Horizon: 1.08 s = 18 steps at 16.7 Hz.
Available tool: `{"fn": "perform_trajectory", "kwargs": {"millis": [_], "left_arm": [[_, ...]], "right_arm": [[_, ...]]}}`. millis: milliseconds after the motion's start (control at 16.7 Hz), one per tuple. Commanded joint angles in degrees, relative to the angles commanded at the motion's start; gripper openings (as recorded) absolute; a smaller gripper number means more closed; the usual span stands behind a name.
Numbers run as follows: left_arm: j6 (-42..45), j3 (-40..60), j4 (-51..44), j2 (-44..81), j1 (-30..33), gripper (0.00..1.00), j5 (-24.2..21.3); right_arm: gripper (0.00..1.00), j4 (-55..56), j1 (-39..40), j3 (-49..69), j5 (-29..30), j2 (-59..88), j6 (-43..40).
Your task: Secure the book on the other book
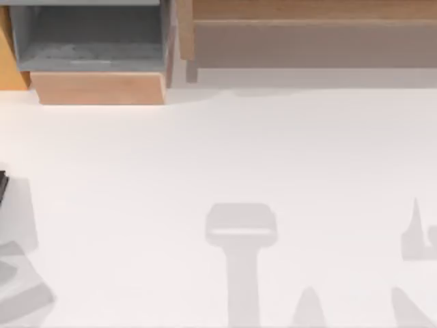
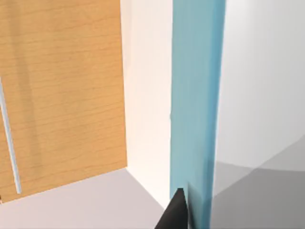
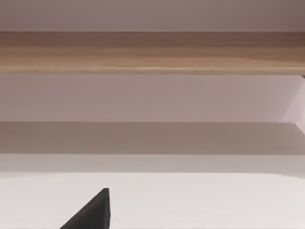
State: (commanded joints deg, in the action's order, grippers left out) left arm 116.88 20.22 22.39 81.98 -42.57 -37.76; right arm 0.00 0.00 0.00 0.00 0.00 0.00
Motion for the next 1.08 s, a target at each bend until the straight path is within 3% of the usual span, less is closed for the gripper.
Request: {"fn": "perform_trajectory", "kwargs": {"millis": [720, 1080], "left_arm": [[0.0, 0.0, 0.0, 0.0, 0.0, 0.98, 0.0], [0.0, 0.0, 0.0, 0.0, 0.0, 1.0, 0.0]], "right_arm": [[1.0, 0.0, 0.0, 0.0, 0.0, 0.0, 0.0], [1.0, 0.0, 0.0, 0.0, 0.0, 0.0, 0.0]]}}
